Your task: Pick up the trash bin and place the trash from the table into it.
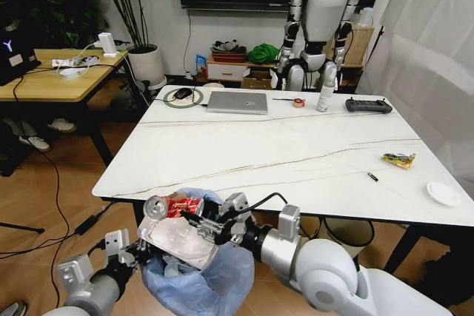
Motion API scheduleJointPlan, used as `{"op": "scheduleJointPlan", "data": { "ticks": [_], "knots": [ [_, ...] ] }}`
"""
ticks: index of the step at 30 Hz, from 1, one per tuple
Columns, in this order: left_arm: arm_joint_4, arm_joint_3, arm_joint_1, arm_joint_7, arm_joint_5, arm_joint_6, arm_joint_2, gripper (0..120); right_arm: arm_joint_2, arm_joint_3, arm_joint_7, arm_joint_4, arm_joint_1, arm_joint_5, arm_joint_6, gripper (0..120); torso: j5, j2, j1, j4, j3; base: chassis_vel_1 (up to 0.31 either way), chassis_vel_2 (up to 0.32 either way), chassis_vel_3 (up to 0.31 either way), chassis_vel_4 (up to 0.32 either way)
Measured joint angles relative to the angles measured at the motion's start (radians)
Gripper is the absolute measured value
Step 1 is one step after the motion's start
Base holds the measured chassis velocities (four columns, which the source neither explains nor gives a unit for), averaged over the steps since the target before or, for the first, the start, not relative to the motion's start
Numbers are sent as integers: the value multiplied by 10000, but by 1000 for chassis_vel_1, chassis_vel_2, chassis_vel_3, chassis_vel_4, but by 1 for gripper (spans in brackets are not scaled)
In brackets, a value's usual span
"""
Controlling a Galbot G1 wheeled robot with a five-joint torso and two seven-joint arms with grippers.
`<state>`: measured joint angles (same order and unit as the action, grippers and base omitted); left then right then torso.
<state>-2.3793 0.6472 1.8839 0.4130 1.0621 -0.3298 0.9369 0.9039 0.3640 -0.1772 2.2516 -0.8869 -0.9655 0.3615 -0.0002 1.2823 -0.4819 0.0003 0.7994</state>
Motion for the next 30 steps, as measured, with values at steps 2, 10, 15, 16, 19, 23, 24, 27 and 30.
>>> {"op": "scheduleJointPlan", "data": {
  "ticks": [2, 10, 15, 16, 19, 23, 24, 27, 30],
  "knots": [
    [16, -26, -20, 2, -3, -4, 0, 0, 9, 139, -6, -88, 3, 148, 32, 44, 0, 0, 0, 0, 0, 0, 0, 0, 0],
    [12, -68, -26, 9, -4, -56, -26, 0, 73, 587, -30, -619, -36, 832, 220, 44, 2, 0, 0, 0, 0, 0, 0, 0, 0],
    [-34, -37, 11, 28, -3, -81, -61, 0, 1, 642, -12, -768, -116, 1190, 279, 44, 3, 0, 0, 0, 0, 0, 0, 0, 0],
    [-37, -37, 14, 37, -6, -91, -63, 0, -13, 645, -11, -788, -133, 1249, 289, 44, 3, 0, 0, -1, 0, 0, 0, 0, 0],
    [-45, -37, 18, 65, -21, -106, -64, 0, -40, 658, -10, -800, -172, 1355, 313, 44, 3, 0, 0, -1, 0, 0, 0, 0, 0],
    [-59, -38, 44, 110, -42, -143, -73, 0, -155, 750, -4, -768, -300, 1647, 313, 44, 3, 0, 0, 0, 0, 0, 0, 0, 0],
    [-59, -38, 44, 110, -42, -143, -73, 0, -155, 750, -4, -768, -300, 1647, 313, 44, 3, 0, 0, 0, 0, 0, 0, 0, 0],
    [-99, -5, 96, 124, -55, -153, -74, 0, -220, 866, 6, -742, -374, 1950, 292, 44, 2, 0, 0, -1, 0, 0, 0, 0, 0],
    [-113, 26, 105, 124, -62, -154, -61, 0, -230, 908, 12, -687, -382, 2097, 290, 44, 3, 1, 0, -1, 0, 0, 0, 0, 0]
  ]
}}
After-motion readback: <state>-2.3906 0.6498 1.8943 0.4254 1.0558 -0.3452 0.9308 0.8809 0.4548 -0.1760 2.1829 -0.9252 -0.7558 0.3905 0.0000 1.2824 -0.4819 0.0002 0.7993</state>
